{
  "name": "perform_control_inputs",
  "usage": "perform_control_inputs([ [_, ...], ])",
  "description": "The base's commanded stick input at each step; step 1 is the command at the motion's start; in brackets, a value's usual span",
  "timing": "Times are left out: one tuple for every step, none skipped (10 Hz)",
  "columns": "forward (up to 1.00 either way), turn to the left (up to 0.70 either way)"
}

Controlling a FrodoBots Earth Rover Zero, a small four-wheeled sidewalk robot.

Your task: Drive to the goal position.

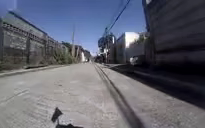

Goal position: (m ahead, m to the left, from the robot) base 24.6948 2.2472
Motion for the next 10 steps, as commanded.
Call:
perform_control_inputs([
  [0.70, 0.00],
  [0.70, 0.00],
  [0.70, 0.00],
  [0.70, 0.00],
  [0.70, 0.00],
  [0.70, 0.00],
  [0.70, 0.00],
  [0.70, 0.00],
  [0.70, 0.00],
  [0.70, 0.00],
])
